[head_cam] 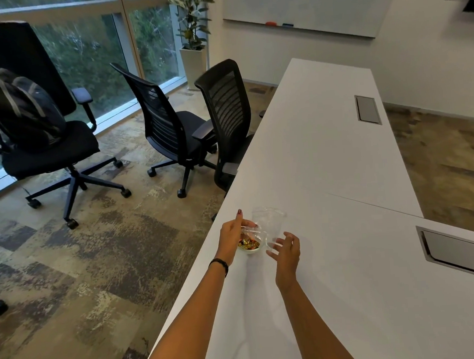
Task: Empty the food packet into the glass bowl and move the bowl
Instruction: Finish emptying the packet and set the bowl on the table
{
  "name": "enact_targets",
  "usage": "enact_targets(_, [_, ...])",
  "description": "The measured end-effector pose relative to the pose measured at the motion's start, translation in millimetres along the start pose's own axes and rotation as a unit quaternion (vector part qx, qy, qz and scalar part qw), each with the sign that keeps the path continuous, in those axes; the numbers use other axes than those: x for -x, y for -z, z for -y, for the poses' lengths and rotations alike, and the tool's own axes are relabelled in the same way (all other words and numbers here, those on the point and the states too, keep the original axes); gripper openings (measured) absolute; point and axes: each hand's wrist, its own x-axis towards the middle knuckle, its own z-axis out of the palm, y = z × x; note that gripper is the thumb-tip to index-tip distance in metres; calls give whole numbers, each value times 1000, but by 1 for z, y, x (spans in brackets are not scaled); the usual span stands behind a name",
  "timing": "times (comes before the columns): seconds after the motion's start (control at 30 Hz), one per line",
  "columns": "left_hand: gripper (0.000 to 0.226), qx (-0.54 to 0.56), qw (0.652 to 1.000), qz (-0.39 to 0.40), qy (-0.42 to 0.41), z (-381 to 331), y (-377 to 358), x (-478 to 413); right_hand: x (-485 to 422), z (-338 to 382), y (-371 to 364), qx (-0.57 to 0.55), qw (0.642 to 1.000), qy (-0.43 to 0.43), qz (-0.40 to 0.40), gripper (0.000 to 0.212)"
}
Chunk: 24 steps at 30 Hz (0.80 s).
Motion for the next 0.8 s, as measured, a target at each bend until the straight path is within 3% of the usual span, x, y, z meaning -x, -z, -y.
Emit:
enact_targets(0.1, [48, -7, 1000, 4, -12, 1, 1, 12, 7, 5, 4, -40, 999, -27, 24, 36])
enact_targets(0.27, [22, -33, 998, 11, -44, 5, 8, 33, 22, 2, 11, -25, 998, -1, 53, 45])
enact_targets(0.53, [22, -29, 994, -42, -98, 21, 24, 68, 47, -11, 34, -23, 998, 14, 51, 47])
enact_targets(0.63, [21, -24, 995, -50, -81, 25, 33, 81, 53, -24, 45, -5, 998, 4, 63, 47])
enact_targets(0.8, [7, -58, 998, 0, -14, 42, 49, 105, 71, -47, 57, 61, 986, -19, 151, 39])
